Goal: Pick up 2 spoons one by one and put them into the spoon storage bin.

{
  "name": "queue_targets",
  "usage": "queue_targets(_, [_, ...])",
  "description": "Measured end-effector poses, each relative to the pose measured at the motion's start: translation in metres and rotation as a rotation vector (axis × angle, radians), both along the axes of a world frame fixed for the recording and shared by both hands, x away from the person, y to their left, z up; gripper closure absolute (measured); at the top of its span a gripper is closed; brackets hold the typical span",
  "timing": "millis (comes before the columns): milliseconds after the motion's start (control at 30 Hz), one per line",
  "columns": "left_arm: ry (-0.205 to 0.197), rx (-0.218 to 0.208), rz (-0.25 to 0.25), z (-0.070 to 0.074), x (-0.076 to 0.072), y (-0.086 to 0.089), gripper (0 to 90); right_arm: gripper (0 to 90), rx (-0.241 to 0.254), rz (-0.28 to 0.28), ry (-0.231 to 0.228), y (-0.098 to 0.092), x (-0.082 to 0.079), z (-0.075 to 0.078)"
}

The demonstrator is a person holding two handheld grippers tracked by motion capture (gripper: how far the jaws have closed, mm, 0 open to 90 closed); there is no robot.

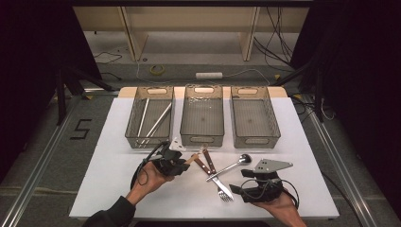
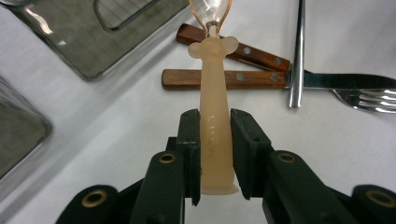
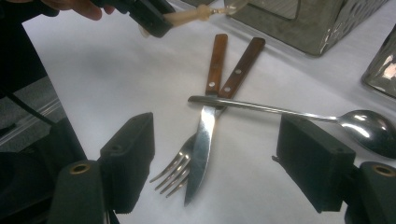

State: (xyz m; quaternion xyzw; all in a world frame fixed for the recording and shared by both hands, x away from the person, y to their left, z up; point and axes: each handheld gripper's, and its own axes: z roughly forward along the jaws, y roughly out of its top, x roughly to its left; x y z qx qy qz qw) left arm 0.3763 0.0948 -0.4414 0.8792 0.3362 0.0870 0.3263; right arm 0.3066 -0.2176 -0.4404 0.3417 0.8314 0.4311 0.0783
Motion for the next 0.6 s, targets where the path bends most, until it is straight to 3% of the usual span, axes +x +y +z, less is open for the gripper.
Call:
queue_targets(167, [-0.024,-0.021,-0.006,0.008,-0.001,0.001,73.7,28.9,0.001,-0.003,0.002,0.0,0.0,0.0])
queue_targets(600, [-0.054,-0.077,0.039,0.021,0.01,0.009,73.7,28.9,0.002,-0.011,0.003,-0.001,0.001,-0.001])
